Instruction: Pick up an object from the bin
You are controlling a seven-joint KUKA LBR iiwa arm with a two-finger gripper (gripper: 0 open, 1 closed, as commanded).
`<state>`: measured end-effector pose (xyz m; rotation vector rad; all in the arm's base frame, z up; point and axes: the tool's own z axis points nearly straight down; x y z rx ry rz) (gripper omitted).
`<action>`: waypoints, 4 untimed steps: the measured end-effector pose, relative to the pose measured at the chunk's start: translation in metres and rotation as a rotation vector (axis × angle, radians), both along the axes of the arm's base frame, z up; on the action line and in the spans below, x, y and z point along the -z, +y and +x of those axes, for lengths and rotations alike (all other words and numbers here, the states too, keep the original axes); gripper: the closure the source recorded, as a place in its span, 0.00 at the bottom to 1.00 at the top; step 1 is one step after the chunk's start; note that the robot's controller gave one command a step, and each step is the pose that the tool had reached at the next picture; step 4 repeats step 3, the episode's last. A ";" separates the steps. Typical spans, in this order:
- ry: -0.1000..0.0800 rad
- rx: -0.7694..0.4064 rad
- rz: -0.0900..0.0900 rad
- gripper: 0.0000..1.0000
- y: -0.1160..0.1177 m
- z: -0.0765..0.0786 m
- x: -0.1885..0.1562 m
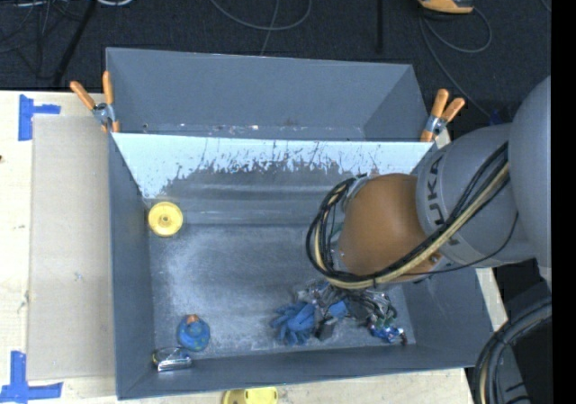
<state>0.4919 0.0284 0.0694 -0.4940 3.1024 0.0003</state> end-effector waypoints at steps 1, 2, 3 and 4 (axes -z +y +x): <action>0.000 0.000 0.000 1.00 0.000 0.000 0.000; 0.005 -0.001 0.000 1.00 0.000 -0.001 -0.004; 0.010 -0.002 -0.001 1.00 0.000 -0.003 -0.021; 0.010 -0.002 -0.001 1.00 0.000 -0.003 -0.021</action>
Offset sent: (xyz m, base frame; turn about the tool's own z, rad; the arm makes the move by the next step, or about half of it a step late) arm -0.0002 0.0001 0.0408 0.0000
